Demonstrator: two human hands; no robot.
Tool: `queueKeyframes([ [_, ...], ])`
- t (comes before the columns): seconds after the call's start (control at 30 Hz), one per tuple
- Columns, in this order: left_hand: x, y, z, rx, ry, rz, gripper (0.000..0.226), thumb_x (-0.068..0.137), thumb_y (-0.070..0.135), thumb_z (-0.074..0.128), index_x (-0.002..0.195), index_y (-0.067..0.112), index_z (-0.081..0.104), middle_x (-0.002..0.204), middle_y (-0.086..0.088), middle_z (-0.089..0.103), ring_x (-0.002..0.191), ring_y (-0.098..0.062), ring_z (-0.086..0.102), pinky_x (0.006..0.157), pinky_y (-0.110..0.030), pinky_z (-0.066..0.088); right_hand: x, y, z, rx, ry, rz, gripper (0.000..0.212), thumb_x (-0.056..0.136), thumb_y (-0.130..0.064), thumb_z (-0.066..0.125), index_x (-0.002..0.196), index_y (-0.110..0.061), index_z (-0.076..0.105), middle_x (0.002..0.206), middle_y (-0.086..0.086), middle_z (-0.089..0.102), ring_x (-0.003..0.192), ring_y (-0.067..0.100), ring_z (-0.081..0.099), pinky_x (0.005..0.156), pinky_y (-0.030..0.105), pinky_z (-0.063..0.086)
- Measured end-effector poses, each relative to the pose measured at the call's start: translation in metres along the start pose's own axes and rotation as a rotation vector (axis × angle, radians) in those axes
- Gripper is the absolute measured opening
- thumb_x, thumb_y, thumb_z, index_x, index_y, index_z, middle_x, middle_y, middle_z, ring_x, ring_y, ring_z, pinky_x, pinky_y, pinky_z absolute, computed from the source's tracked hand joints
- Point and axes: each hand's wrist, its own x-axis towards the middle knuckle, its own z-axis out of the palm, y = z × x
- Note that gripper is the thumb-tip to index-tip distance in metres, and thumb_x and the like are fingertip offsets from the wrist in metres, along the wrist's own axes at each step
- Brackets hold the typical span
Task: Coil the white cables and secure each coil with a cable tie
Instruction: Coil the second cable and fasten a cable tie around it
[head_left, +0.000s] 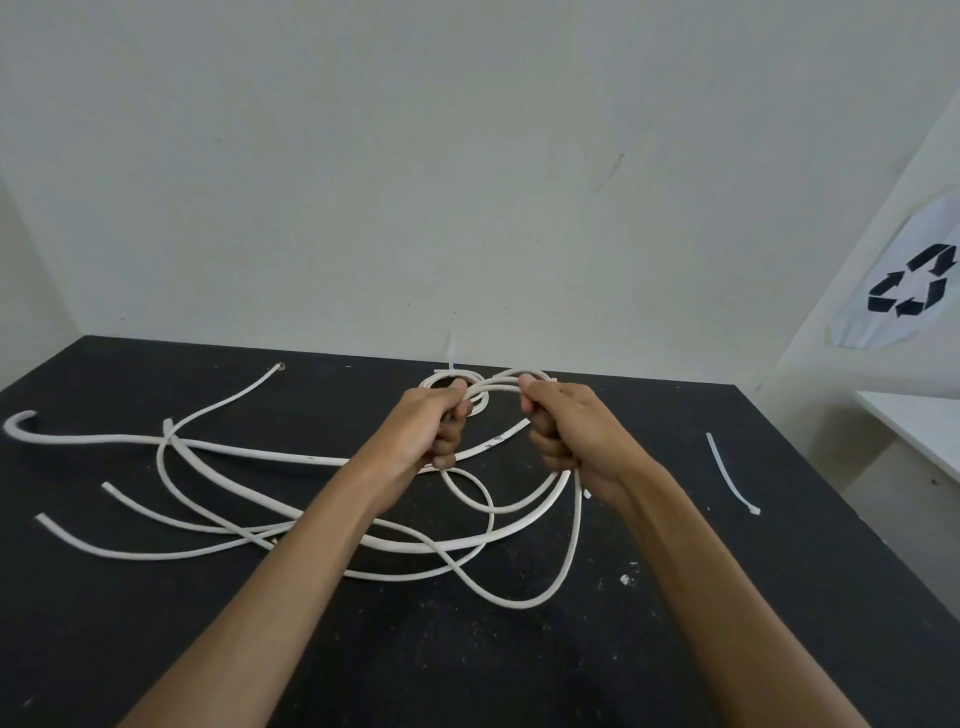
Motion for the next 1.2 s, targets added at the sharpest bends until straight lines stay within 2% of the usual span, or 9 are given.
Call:
queueKeyframes([
  [0.1,0.000,-0.003,0.000,0.044,0.022,0.027,0.047,0.112,0.033,0.050,0.067,0.020,0.049,0.061,0.003,0.021,0.051,-0.013,0.015,0.043,-0.023,0.021,-0.002,-0.002,-0.002,0.023,-0.072,0.074,0.044,0.112,-0.049,0.049,0.080,-0.018,0.052,0.064,-0.002,0.034,0.052,0.014,0.030,0.049,0.027,0.027],
  [0.2,-0.002,-0.001,0.001,0.121,-0.003,0.057,0.046,0.111,0.034,0.054,0.069,0.014,0.055,0.056,0.003,0.026,0.046,-0.011,0.020,0.043,-0.022,0.022,-0.003,-0.006,-0.002,-0.195,-0.102,0.024,0.053,0.111,-0.055,0.046,0.087,-0.012,0.065,0.063,-0.004,0.041,0.053,0.012,0.037,0.051,0.024,0.034],
  [0.3,-0.005,0.001,0.005,0.148,0.002,0.101,0.044,0.110,0.035,0.058,0.074,0.011,0.065,0.056,0.004,0.029,0.046,-0.010,0.027,0.044,-0.022,0.029,-0.002,-0.006,0.003,-0.324,-0.089,-0.050,0.047,0.114,-0.045,0.047,0.088,-0.011,0.065,0.059,-0.009,0.036,0.051,0.009,0.029,0.048,0.020,0.026],
  [0.47,0.001,-0.009,0.008,0.024,0.144,0.070,0.031,0.110,0.046,0.053,0.113,0.018,0.066,0.076,-0.006,0.067,0.066,-0.018,0.070,0.068,-0.036,0.059,0.010,0.001,0.002,-0.016,0.133,-0.069,0.039,0.115,-0.042,0.046,0.085,-0.016,0.053,0.061,-0.005,0.028,0.047,0.011,0.020,0.044,0.025,0.016],
  [0.57,-0.014,-0.023,0.011,0.162,-0.067,-0.121,0.047,0.108,0.057,0.049,0.117,0.015,0.068,0.095,-0.009,0.080,0.088,-0.027,0.079,0.082,-0.040,0.058,0.016,0.001,-0.011,0.167,0.257,-0.080,0.038,0.115,-0.041,0.044,0.085,-0.018,0.050,0.061,-0.006,0.028,0.047,0.011,0.019,0.042,0.025,0.016],
  [0.67,-0.037,-0.034,0.022,0.369,-0.421,-0.132,0.051,0.109,0.055,0.049,0.122,0.012,0.074,0.112,-0.006,0.081,0.108,-0.025,0.078,0.098,-0.040,0.055,0.021,-0.004,-0.023,0.254,0.334,-0.104,0.039,0.116,-0.040,0.042,0.085,-0.019,0.048,0.061,-0.005,0.024,0.044,0.010,0.018,0.041,0.024,0.016],
  [0.87,-0.043,-0.034,0.047,0.302,-0.765,-0.159,0.052,0.113,0.047,0.045,0.137,0.005,0.065,0.118,-0.015,0.078,0.110,-0.032,0.076,0.108,-0.046,0.050,0.028,-0.006,-0.033,0.409,0.428,-0.119,0.037,0.116,-0.036,0.042,0.085,-0.018,0.048,0.061,-0.004,0.022,0.044,0.010,0.017,0.039,0.023,0.018],
  [1.03,-0.034,-0.041,0.037,0.117,-0.601,-0.195,0.035,0.110,0.033,0.057,0.110,0.002,0.072,0.071,-0.001,0.051,0.059,-0.013,0.051,0.080,-0.034,0.054,0.024,-0.005,-0.050,0.515,0.426,-0.128,0.038,0.116,-0.038,0.043,0.085,-0.018,0.049,0.059,-0.006,0.025,0.044,0.009,0.017,0.039,0.024,0.017],
  [1.2,-0.015,-0.039,0.003,0.045,-0.225,-0.131,0.034,0.099,0.036,0.070,0.082,0.008,0.074,0.063,0.003,0.037,0.047,-0.008,0.029,0.061,-0.027,0.045,0.010,-0.007,-0.074,0.510,0.332,-0.118,0.039,0.116,-0.039,0.042,0.084,-0.019,0.049,0.061,-0.006,0.021,0.044,0.009,0.015,0.040,0.024,0.016],
])
